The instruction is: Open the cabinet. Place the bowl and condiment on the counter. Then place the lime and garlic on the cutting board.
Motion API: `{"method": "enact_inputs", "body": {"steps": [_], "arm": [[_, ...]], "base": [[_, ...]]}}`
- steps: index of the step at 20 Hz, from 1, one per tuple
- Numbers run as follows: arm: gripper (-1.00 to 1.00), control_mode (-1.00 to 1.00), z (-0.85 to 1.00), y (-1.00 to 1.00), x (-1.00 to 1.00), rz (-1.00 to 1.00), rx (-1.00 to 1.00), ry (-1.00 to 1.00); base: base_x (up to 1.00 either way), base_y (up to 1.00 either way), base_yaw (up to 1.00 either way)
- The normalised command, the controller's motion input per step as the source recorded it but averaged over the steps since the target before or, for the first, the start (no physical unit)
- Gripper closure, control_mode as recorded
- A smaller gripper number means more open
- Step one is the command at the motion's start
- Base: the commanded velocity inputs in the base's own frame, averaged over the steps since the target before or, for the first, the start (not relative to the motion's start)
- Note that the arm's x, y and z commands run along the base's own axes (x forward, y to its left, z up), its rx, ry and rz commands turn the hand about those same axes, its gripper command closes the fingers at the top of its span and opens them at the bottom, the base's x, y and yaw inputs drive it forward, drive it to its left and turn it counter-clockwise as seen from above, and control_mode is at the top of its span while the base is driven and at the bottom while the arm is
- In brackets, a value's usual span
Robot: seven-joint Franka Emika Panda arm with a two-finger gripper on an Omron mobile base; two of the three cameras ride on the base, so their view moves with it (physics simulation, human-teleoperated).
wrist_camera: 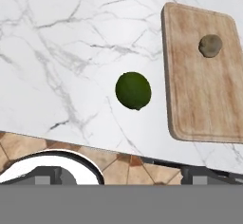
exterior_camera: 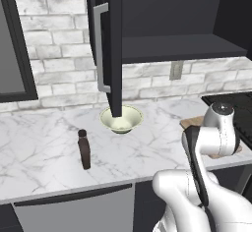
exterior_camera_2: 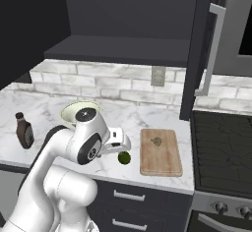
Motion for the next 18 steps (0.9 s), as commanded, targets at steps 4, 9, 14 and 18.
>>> {"method": "enact_inputs", "body": {"steps": [4, 9, 14, 18], "arm": [[-1.00, -1.00, -0.30, 0.00, 0.08, 0.02, -0.03, -0.04], [-1.00, -1.00, -0.25, 0.00, 0.09, 0.02, -0.02, -0.03], [-1.00, -1.00, -0.17, 0.00, 0.07, 0.02, -0.02, 0.00], [-1.00, -1.00, -0.10, 0.00, 0.07, 0.01, -0.01, 0.00]], "base": [[0.00, 0.00, 0.00], [0.00, 0.00, 0.00], [0.00, 0.00, 0.00], [0.00, 0.00, 0.00]]}}
